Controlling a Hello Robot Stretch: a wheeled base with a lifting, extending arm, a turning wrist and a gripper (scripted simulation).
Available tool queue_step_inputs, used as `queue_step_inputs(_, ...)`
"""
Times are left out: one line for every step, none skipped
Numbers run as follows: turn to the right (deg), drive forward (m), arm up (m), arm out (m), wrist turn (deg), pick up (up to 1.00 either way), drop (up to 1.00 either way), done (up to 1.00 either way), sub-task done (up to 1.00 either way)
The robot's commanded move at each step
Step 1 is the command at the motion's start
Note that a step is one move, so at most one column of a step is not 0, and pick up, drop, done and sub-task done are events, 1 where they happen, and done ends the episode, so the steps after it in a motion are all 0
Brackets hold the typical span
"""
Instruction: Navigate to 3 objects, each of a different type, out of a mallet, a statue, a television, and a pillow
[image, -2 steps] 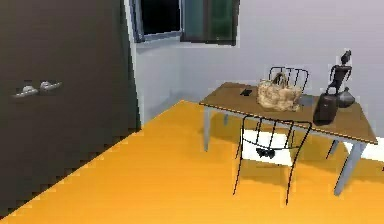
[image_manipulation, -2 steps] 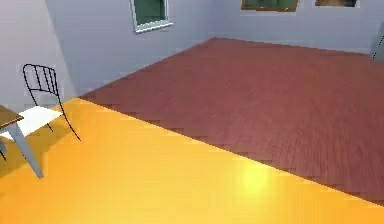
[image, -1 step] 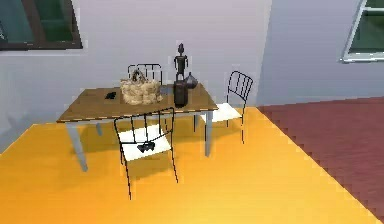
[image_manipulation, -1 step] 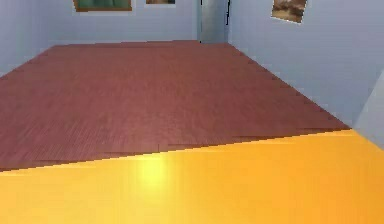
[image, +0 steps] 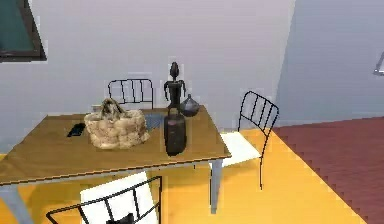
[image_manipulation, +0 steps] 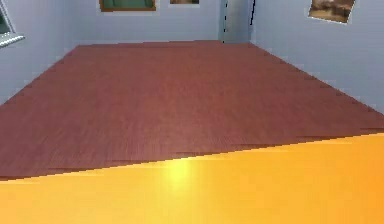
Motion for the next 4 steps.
queue_step_inputs(0.0,0.00,0.00,0.00,0.0,0.00,0.00,0.00,1.00)
queue_step_inputs(-45.0,0.00,0.00,0.00,0.0,0.00,0.00,0.00,0.00)
queue_step_inputs(-45.0,0.00,0.00,0.00,0.0,0.00,0.00,0.00,0.00)
queue_step_inputs(-6.0,0.00,0.00,0.00,0.0,0.00,0.00,0.00,0.00)
